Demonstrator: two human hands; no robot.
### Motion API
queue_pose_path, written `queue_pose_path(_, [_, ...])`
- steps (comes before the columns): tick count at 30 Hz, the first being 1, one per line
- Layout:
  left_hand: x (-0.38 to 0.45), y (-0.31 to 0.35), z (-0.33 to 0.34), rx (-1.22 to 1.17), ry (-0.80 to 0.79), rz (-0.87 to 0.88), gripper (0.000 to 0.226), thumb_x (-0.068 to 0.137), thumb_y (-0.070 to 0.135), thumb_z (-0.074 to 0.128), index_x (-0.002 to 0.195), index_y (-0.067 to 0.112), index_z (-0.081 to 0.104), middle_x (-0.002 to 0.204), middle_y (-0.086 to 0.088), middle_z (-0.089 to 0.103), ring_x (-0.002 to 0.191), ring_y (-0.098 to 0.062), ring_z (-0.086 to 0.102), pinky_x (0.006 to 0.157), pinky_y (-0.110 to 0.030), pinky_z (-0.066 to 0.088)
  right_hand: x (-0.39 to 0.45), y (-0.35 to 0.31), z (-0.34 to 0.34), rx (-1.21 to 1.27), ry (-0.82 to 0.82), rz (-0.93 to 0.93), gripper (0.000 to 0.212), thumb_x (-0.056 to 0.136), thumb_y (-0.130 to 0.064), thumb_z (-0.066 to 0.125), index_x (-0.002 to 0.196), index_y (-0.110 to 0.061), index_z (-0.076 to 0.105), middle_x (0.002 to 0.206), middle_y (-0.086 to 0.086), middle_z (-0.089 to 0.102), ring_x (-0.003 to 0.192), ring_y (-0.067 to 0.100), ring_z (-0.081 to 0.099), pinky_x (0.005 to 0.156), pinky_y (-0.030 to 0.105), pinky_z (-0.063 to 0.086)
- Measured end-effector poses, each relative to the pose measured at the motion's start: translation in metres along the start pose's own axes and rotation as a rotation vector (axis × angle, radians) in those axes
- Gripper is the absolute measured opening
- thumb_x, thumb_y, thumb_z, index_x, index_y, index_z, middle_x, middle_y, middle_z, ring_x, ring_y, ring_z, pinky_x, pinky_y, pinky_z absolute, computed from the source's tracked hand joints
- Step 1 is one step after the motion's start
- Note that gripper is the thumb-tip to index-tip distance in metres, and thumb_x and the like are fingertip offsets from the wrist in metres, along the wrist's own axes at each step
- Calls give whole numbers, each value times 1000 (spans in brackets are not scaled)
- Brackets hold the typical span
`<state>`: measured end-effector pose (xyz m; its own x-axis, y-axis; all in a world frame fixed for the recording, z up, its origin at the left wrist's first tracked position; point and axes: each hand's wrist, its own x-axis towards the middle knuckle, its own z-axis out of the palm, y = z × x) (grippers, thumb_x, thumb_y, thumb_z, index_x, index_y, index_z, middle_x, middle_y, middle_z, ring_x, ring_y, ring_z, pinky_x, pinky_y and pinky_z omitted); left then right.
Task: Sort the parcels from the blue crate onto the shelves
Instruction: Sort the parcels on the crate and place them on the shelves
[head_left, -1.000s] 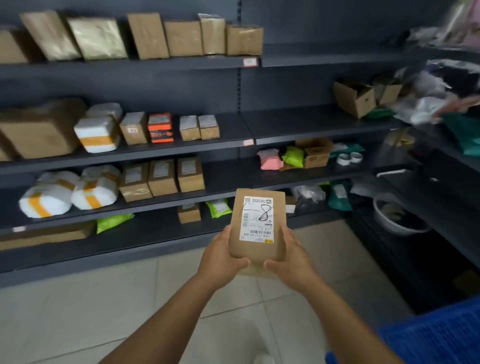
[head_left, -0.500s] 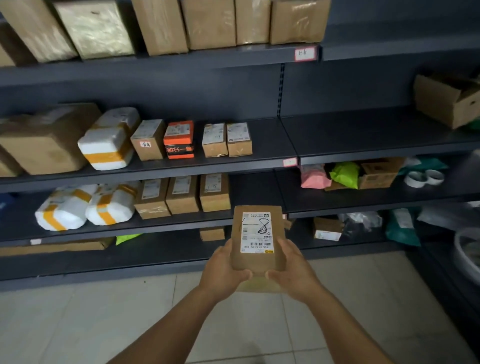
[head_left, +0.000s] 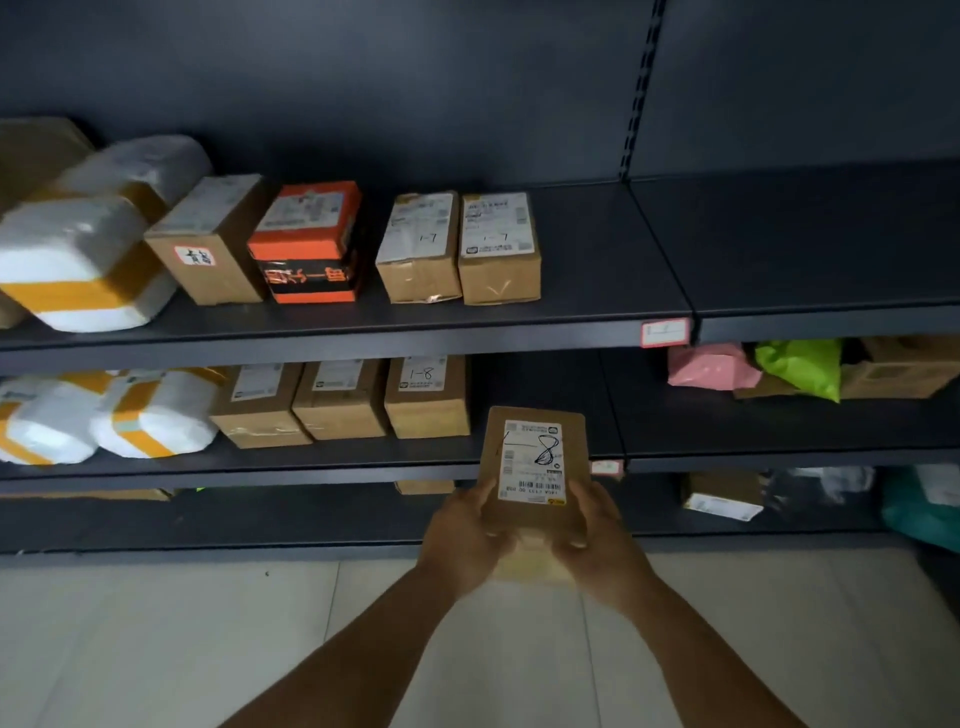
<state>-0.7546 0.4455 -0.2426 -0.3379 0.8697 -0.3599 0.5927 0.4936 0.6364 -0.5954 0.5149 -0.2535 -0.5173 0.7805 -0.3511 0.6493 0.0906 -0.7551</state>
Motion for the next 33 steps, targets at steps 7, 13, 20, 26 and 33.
queue_pose_path(7, [98,-31,14,134,38,117,56,95,20,57,147,23,37,144,-4,38,124,-16,49,105,-19,36,97,23,19,-53,43,-27,65,97,-15,52,152,-25,18,152,-10,9,121,0,33,79,-4,32])
queue_pose_path(13, [159,-38,16,498,97,249,53,97,10,41,148,20,30,150,-15,24,123,-30,48,100,-38,47,155,21,34,-179,208,-17,62,99,-15,48,152,-28,18,161,-1,-9,136,22,39,100,26,42])
queue_pose_path(20, [201,-25,-6,864,125,291,57,96,6,38,150,6,19,156,-18,17,145,-32,13,118,-41,17,204,6,31,-331,194,66,69,101,-22,42,153,-35,-2,159,-3,-21,146,29,14,111,46,35])
queue_pose_path(26, [175,-27,-17,841,74,250,76,96,21,52,153,7,3,160,-14,4,147,-31,4,119,-42,9,173,-5,31,-478,151,52,83,97,-39,49,153,-25,-10,160,-3,-17,148,23,-9,118,43,11])
queue_pose_path(33, [68,-4,-46,709,117,246,73,102,31,42,152,9,-6,161,-9,-7,148,-25,-8,118,-36,-2,71,-56,25,-413,58,-35,78,99,-46,41,153,-20,-9,161,-6,-13,147,12,-12,118,28,-1])
